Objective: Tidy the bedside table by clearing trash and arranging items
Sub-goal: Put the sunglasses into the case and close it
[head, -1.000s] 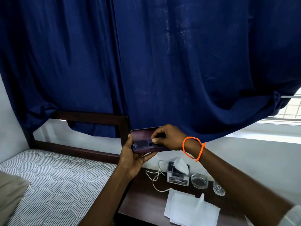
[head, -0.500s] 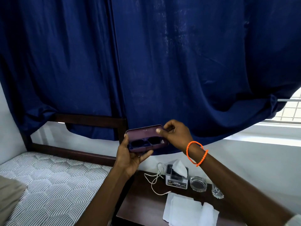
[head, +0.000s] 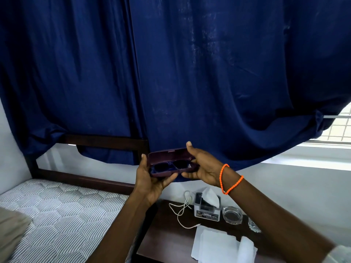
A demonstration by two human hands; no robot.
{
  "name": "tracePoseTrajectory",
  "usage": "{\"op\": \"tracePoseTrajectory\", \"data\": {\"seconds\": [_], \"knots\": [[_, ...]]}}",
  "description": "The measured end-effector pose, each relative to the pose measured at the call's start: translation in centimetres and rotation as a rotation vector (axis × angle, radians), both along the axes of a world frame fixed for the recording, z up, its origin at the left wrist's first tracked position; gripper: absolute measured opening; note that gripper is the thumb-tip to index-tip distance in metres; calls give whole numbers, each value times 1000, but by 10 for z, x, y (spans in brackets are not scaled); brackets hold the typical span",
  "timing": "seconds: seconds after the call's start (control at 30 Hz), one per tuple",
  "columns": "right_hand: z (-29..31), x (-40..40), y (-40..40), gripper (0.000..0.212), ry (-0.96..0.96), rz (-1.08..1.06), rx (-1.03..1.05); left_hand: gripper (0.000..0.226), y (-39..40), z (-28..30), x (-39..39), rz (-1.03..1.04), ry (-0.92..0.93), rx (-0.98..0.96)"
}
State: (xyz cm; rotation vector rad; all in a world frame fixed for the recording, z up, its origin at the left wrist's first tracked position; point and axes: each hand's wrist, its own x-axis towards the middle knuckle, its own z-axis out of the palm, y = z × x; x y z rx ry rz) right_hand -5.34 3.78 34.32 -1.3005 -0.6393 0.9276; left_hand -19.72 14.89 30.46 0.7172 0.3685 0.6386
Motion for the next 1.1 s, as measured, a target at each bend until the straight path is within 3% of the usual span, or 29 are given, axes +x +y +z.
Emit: {"op": "tracePoseTrajectory", "data": {"seconds": [0.17, 0.37, 0.47, 0.63, 0.93, 1.1], "knots": [[-4, 0, 2, 43, 67, -46, 25, 39, 0, -2, -1, -1, 0, -34], [-24, 8, 14, 18, 113, -153, 62, 14, 5, -14, 0, -46, 27, 61], [-30, 12, 18, 12, 136, -219, 80, 19, 6, -19, 1, -63, 93, 123], [-42, 15, 23, 11, 131, -266, 79, 54, 13, -25, 4, -51, 180, 172], [-52, 16, 30, 23, 121, -289, 76, 36, 17, -37, 4, -7, 237, 210], [-59, 18, 31, 23, 111, -285, 65, 41, 21, -45, 6, -2, 249, 209]]}}
